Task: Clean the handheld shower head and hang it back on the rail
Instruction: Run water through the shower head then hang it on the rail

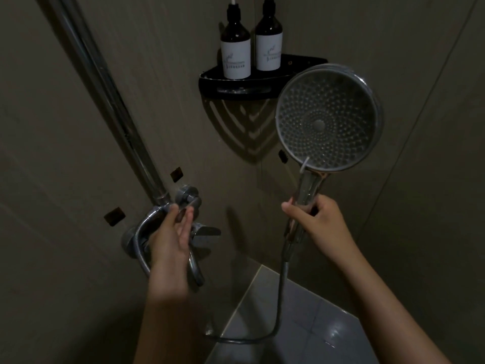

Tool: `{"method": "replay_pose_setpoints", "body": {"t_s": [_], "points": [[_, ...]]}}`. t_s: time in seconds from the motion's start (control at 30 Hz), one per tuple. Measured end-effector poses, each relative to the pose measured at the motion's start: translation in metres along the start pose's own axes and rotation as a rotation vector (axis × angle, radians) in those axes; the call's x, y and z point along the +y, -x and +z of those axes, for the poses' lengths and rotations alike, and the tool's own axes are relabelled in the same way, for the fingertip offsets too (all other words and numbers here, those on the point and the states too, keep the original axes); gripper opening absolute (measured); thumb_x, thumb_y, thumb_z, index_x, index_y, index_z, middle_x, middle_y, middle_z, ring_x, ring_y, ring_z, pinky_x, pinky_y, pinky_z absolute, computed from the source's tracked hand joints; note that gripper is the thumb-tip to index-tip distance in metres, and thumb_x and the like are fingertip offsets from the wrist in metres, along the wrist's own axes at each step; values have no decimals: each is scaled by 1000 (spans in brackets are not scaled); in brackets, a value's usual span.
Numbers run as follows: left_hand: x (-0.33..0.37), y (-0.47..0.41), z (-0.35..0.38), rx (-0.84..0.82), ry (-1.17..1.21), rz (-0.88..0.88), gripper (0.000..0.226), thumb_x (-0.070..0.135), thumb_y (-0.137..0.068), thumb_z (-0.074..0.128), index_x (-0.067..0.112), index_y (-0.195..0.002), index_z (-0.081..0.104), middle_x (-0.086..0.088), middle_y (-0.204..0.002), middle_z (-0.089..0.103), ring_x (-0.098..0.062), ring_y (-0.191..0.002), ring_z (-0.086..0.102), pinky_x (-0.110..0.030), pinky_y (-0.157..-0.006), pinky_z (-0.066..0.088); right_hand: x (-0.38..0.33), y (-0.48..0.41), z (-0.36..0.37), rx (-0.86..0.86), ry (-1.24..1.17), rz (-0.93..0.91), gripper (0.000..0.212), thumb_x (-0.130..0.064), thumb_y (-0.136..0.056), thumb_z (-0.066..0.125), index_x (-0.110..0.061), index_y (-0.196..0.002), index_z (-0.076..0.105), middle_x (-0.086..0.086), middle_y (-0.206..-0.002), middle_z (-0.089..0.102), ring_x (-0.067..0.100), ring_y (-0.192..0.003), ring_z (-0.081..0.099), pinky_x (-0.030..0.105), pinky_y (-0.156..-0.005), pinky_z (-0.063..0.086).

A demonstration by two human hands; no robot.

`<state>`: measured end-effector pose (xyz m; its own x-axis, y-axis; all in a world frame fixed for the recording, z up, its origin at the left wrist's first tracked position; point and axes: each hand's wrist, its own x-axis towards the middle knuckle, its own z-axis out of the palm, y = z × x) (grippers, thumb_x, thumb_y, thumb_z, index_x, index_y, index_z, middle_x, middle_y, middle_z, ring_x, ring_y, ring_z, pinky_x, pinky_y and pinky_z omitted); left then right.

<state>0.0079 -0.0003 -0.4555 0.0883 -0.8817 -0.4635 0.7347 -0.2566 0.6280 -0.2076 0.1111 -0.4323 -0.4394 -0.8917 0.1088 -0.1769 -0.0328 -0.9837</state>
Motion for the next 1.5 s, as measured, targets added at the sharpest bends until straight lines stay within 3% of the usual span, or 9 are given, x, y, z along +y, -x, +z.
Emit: {"method": "replay_pose_setpoints", "body": {"t_s": [0.13,0.23,0.3,0.4,0.5,0.6,0.77,1.33,1.5], "points": [[1,-1,-4,-67,14,-34,16,14,-95,51,2,-103,58,-17,-87,71,-22,-79,73,-28,-77,59,4,-2,1,40,48,11,13,-24,-81,71,-14,-86,65,-4,-69,56,-1,-65,57,14,-62,46],[1,2,-10,-55,4,-32,22,17,-100,41,2,-105,56,-14,-77,72,-21,-81,69,-31,-81,55,5,-3,3,62,111,-1,16,-23,-81,71,-10,-85,63,3,-70,56,12,-67,58,27,-65,47],[-1,1,-16,3,-108,19,22,19,-100,41,5,-110,54,-12,-92,69,-17,-82,65,-27,-73,53,5,-3,4,72,182,0,17,-24,-81,70,-11,-83,60,10,-76,60,24,-74,60,40,-69,50],[-11,2,-31,93,-299,60,16,15,-98,44,11,-91,59,-13,-114,59,-15,-84,61,-23,-76,50,6,-1,2,53,258,24,13,-24,-82,68,-19,-79,56,1,-75,60,19,-74,60,41,-70,51],[-26,4,-41,73,-371,-13,25,17,-96,49,5,-116,57,-18,-133,53,-26,-115,56,-33,-100,44,8,1,3,38,296,16,18,-23,-81,67,-32,-77,52,-8,-76,60,11,-78,60,29,-67,48],[-36,8,-41,-15,-362,-111,46,26,-94,52,4,-135,44,-23,-137,49,-29,-127,48,-36,-111,35,9,2,4,44,309,36,18,-25,-81,66,-33,-75,50,-9,-75,59,12,-80,61,33,-71,50],[-40,8,-39,-120,-420,-71,51,26,-90,58,5,-134,44,-16,-132,54,-25,-122,53,-36,-111,36,10,3,2,78,339,55,24,-25,-81,68,-30,-69,48,-11,-69,54,13,-73,56,30,-65,44],[-54,12,-34,-66,-536,121,42,23,-96,49,-1,-131,45,-22,-130,53,-28,-120,54,-36,-109,38,9,14,-4,145,410,129,27,-28,-82,70,-21,-70,46,-4,-67,53,8,-61,50,23,-51,32],[-56,9,-34,-54,-561,154,39,24,-97,47,-1,-127,48,-23,-125,55,-29,-118,55,-36,-105,40,13,13,-3,174,422,142,22,-31,-79,72,-17,-78,55,-2,-73,59,7,-65,53,23,-54,38]]}}
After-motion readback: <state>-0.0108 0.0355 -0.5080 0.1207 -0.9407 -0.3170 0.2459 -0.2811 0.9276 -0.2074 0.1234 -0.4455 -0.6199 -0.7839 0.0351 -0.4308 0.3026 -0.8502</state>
